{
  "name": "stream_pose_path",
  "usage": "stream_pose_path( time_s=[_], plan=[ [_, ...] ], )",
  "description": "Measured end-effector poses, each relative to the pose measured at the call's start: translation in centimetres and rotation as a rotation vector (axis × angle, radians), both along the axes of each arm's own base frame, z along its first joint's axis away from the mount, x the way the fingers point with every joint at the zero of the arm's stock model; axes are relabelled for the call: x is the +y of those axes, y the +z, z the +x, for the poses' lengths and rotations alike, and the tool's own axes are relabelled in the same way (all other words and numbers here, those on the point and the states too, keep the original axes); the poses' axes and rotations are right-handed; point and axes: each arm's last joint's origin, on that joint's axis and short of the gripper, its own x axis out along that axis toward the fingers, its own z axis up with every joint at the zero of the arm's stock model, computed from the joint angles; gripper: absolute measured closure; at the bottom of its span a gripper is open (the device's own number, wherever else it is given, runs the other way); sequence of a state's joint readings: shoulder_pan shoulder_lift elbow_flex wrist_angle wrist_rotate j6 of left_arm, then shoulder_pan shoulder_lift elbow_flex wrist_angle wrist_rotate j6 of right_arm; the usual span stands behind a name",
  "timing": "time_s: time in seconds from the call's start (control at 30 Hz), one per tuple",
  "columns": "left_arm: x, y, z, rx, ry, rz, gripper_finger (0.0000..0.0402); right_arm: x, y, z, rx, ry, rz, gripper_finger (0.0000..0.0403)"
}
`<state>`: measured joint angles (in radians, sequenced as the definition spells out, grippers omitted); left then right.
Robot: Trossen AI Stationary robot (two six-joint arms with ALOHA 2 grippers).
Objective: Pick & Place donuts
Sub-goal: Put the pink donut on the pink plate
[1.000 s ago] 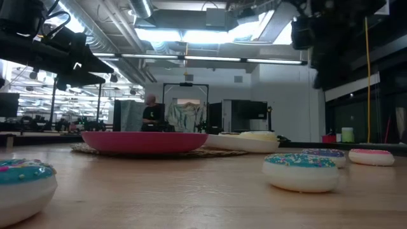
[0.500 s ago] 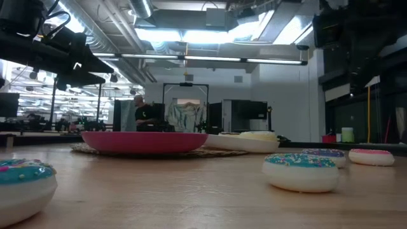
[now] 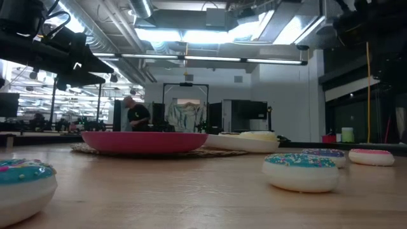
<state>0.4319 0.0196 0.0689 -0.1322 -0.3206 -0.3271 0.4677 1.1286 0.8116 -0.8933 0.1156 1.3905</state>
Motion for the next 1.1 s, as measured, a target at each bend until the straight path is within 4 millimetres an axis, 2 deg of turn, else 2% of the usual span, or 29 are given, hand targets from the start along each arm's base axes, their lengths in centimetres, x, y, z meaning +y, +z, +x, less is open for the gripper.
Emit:
stream_pose_path(
  time_s=[0.13,0.37,0.8,1.1],
  plan=[
    [0.0,0.0,0.0,0.0,0.0,0.0,0.0135,0.7,-0.5,-0.1,-0.017,-0.086,-0.008,0.0159],
    [0.0,0.0,0.0,0.0,0.0,0.0,0.0135,1.9,-3.0,-0.8,-0.067,-0.209,0.039,0.0159],
    [0.0,0.0,0.0,0.0,0.0,0.0,0.0135,1.9,-7.1,-3.0,-0.053,-0.363,0.049,0.0159],
    [0.0,0.0,0.0,0.0,0.0,0.0,0.0135,1.6,-8.7,-3.4,-0.111,-0.405,0.06,0.016]
  ],
)
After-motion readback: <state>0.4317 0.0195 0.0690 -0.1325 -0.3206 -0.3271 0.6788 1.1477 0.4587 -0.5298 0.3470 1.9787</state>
